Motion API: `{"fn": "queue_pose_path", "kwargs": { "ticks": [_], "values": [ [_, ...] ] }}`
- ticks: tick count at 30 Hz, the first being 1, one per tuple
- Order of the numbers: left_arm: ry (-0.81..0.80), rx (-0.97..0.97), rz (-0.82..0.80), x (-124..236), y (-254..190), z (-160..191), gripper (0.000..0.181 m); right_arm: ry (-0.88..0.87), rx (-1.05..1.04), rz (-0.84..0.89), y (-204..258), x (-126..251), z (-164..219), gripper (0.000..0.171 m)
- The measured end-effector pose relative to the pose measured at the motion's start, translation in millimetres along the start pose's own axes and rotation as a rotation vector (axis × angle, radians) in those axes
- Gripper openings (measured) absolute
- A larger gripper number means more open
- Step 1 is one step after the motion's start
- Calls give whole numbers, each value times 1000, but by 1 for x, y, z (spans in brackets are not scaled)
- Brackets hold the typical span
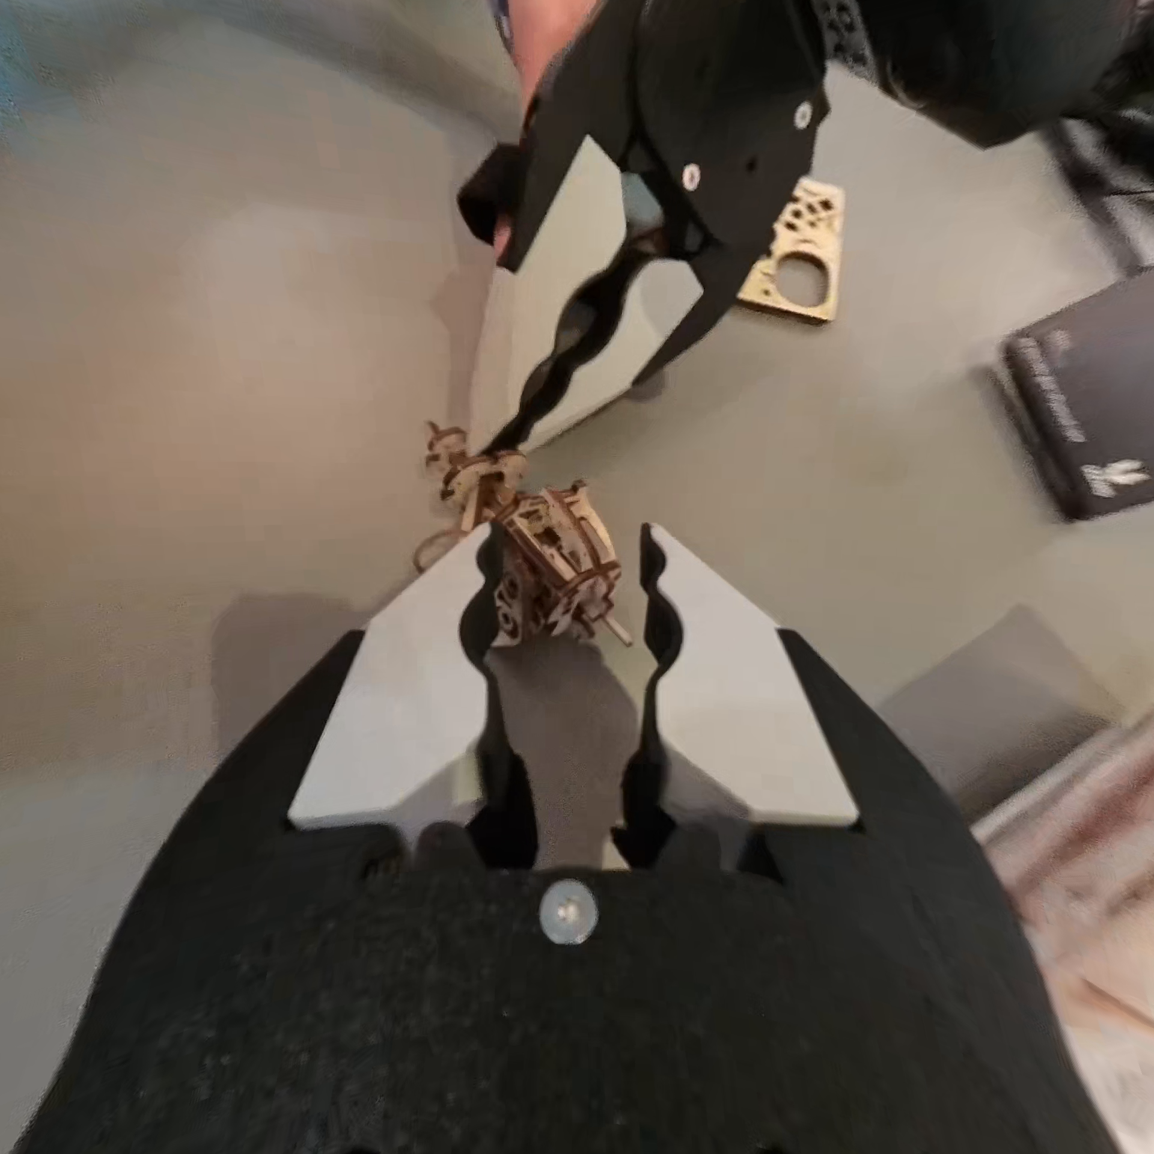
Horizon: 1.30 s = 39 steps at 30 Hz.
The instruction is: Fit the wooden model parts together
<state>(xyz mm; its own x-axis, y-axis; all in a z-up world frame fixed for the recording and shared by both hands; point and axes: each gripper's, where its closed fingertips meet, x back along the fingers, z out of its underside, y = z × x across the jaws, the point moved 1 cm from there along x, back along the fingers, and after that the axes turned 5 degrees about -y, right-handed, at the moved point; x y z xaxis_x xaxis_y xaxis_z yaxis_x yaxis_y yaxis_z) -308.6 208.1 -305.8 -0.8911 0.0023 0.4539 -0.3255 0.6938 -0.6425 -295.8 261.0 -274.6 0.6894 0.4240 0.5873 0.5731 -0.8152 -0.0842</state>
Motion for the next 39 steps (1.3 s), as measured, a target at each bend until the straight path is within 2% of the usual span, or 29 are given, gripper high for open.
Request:
{"fn": "queue_pose_path", "kwargs": {
  "ticks": [5,8,11,13,15,16,21,30,39],
  "values": [
    [-14,4,-15,3,1,2,0,-62,-176,-168,-3,-5,-2,54],
    [-5,8,-5,2,0,2,0,-118,-147,-219,0,-1,-8,57],
    [-5,24,8,2,0,1,0,-58,-135,-249,5,-15,6,73],
    [-11,39,21,2,-1,-1,0,-38,-154,-296,13,-23,11,71],
    [-29,60,41,3,-3,-3,0,-25,-151,-311,14,-27,15,53],
    [-33,71,46,4,-3,-3,0,-39,-158,-324,15,-26,14,51],
    [-34,128,92,11,-8,-4,0,-105,-46,-262,16,-22,8,51],
    [42,258,175,16,-18,3,1,-77,109,-180,24,-18,15,53],
    [38,342,155,20,-17,1,1,-91,120,-129,21,-17,14,51]
  ]
}}
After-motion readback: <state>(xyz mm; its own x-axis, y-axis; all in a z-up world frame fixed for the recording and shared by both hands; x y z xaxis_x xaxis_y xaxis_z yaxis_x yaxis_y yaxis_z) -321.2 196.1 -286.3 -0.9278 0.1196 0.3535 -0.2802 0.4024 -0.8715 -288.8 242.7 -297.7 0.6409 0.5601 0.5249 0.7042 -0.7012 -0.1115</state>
